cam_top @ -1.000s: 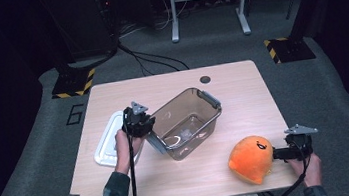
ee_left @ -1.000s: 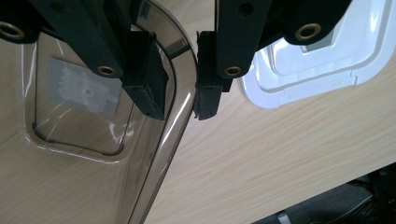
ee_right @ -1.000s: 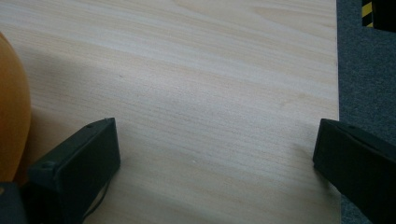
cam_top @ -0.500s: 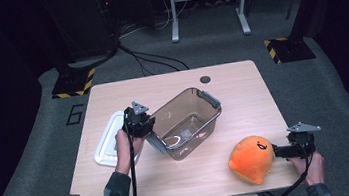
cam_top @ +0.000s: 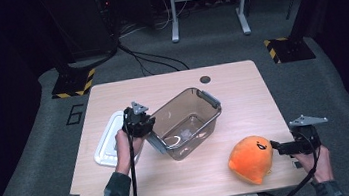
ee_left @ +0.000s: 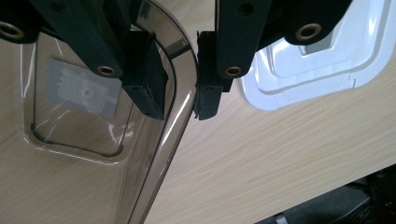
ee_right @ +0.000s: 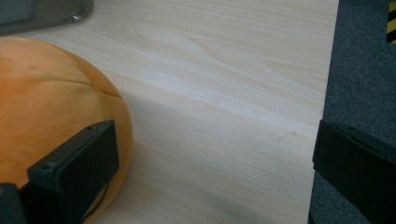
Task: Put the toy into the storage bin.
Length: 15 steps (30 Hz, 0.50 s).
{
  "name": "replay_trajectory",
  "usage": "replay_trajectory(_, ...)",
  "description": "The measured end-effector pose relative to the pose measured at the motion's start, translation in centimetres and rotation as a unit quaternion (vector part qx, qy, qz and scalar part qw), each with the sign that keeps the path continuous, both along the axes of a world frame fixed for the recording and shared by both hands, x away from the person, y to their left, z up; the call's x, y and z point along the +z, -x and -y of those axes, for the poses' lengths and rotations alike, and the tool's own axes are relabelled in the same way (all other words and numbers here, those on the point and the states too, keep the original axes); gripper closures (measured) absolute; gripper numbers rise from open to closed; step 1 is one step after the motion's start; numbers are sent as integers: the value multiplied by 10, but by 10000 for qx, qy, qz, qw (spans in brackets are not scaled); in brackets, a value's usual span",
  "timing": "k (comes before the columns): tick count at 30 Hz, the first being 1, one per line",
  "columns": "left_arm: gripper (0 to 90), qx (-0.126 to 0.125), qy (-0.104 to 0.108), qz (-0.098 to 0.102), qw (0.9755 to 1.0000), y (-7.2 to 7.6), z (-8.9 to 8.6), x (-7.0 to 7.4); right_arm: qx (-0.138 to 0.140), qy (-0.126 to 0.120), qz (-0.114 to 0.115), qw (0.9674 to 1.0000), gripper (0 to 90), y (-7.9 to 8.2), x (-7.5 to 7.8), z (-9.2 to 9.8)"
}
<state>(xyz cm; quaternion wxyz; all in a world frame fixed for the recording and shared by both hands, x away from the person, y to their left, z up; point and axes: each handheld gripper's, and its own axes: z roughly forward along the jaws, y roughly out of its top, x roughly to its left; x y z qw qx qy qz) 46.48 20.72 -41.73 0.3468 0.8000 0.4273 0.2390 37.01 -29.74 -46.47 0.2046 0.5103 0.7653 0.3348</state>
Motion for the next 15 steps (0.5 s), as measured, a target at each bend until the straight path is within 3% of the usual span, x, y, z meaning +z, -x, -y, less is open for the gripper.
replay_trajectory(8,723,8,9,-36,10000,0,0,0,445,2,139,9989,0,12,34,-16)
replay_trajectory(15,724,22,68,-50,10000,0,-1,0,1179,30,-4,9930,0,22,49,-48)
